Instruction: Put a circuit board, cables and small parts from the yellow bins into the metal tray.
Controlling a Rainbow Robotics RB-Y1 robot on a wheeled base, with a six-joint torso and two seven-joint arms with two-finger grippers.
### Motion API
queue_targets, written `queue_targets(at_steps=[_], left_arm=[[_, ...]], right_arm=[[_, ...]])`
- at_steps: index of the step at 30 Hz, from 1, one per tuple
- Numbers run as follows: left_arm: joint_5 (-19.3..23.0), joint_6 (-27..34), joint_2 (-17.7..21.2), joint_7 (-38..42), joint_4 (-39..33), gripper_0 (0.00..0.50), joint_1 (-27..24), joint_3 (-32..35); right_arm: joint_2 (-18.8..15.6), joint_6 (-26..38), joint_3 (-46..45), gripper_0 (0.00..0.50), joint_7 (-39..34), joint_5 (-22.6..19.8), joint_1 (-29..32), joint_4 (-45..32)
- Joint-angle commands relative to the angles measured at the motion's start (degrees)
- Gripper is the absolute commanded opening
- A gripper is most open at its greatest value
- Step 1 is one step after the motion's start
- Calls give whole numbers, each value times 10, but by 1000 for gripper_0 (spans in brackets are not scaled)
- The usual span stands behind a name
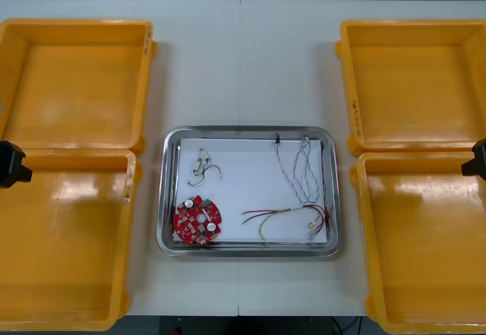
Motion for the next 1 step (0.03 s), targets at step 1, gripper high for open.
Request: queue_targets(at_steps=[1], left_arm=[[4, 4, -7, -66, -19, 500, 13, 17]], right_arm=[[5, 1, 2, 477, 9, 1, 5, -16]])
